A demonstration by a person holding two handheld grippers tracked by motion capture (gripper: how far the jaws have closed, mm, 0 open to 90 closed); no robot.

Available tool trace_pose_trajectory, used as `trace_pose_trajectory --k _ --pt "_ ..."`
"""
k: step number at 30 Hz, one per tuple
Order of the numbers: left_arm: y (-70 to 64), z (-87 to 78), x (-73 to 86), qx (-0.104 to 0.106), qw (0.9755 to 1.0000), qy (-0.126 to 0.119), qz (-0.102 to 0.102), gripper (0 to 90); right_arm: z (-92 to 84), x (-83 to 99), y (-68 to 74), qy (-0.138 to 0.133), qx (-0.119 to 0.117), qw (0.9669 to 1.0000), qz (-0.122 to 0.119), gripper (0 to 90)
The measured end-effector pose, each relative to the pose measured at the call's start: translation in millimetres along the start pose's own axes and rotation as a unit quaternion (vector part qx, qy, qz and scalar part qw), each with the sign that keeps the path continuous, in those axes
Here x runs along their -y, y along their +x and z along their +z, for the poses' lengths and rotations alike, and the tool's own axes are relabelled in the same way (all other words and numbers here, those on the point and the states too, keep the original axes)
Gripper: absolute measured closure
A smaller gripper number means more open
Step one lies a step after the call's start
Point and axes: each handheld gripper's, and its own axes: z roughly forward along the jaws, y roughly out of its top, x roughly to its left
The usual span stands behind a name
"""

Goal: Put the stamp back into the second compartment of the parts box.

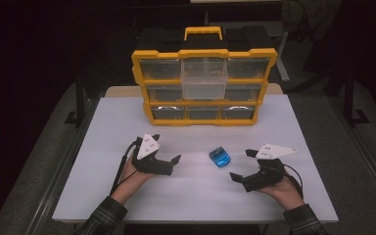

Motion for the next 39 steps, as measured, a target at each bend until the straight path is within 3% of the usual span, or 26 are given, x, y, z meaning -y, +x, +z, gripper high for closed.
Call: trace_pose_trajectory --k 3,13,21,23,36,39 --pt "4.0 -7.2 4.3 0.007 0.9998 -0.001 -0.018 0.0 0.6 0.2 -0.8 0.001 0.001 1.0 0.0 0.0" --pt "16.6 -31.9 18.4 0.015 0.9995 -0.009 -0.027 0.0 1.1 0.7 -1.4 0.008 0.005 0.9999 0.005 0.0" --pt "23.1 -51.8 32.4 0.022 0.9984 -0.019 -0.048 0.0 2.8 -0.4 -3.2 0.025 0.018 0.9994 0.018 0.0" --pt "24.6 -55.2 34.6 0.022 0.999 -0.015 -0.037 0.0 2.8 -1.3 -3.6 0.03 0.021 0.9991 0.02 0.0" --pt "28.9 -71.4 48.8 0.025 0.9975 -0.032 -0.059 0.0 10.6 -20.9 -11.3 0.048 0.026 0.9978 0.039 0.0" --pt "30.1 -74.8 51.1 0.025 0.9977 -0.026 -0.057 0.0 13.8 -27.8 -12.6 0.055 0.027 0.9975 0.035 0.0"
